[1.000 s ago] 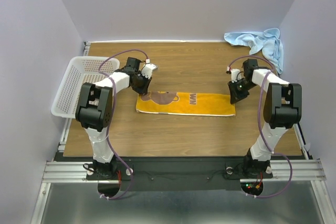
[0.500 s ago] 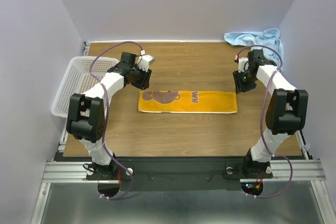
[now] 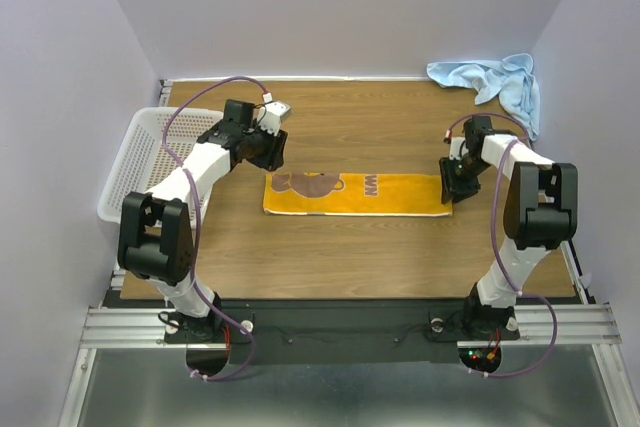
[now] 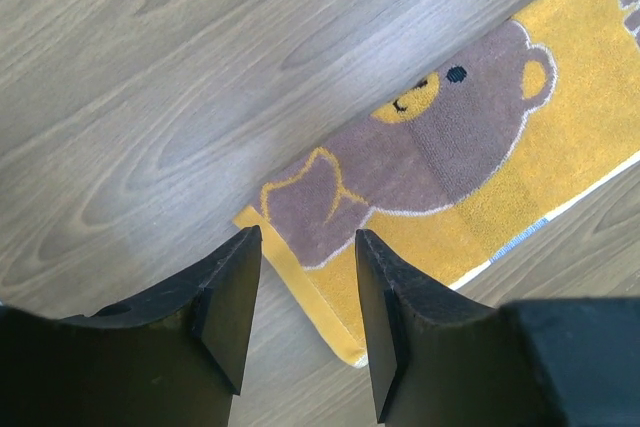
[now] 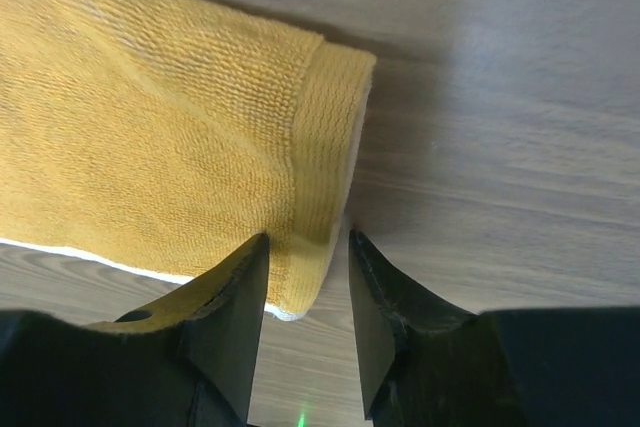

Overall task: Roll the towels
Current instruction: Fold the towel, then roll the towel

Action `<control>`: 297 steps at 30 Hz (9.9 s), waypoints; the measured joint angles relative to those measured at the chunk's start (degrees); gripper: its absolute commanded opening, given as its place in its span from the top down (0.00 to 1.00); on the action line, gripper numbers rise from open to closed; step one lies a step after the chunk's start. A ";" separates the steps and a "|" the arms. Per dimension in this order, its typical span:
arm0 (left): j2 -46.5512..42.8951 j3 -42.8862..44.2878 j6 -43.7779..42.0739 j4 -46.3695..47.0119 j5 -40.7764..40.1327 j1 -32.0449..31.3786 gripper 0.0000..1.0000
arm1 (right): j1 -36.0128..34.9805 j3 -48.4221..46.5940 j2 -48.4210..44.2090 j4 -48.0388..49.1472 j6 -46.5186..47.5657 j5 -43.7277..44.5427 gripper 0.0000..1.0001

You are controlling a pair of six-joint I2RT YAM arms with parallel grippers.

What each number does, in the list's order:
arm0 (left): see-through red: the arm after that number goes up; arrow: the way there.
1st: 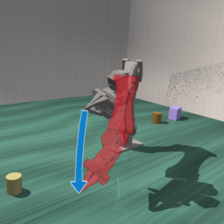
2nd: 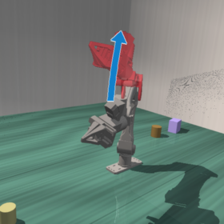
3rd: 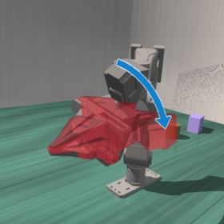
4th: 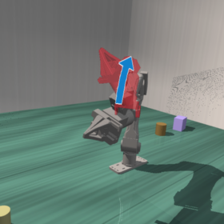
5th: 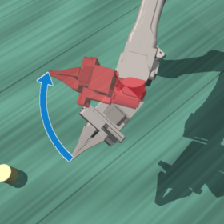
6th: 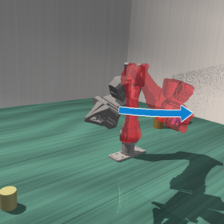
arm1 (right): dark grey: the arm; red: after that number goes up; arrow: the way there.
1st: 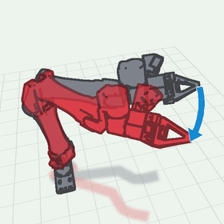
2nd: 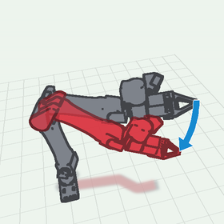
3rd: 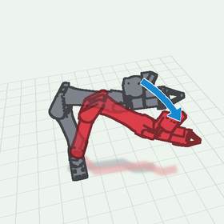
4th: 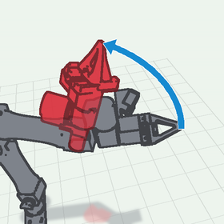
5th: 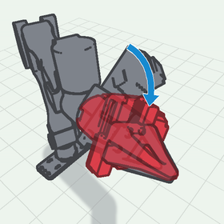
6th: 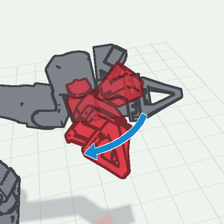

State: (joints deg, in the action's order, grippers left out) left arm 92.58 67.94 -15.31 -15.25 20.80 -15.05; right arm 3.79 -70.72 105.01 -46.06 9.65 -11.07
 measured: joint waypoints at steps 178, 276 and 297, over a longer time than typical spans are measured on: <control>39.89 39.67 3.63 -7.78 1.73 -7.06 0.55 | -24.81 12.55 2.21 13.09 -12.07 -39.58 0.74; -1.38 -6.64 -31.74 -6.95 11.54 -30.21 1.00 | -26.95 7.69 8.87 40.59 -29.42 -39.43 0.83; 11.04 -0.50 -29.14 -3.04 13.73 -21.79 0.98 | -25.64 5.14 7.52 36.50 -26.95 -37.94 0.58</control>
State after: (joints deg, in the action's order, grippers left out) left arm 103.61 67.44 -44.45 -18.28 34.52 -36.84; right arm -21.85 -65.58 112.53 -9.56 -17.30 -49.01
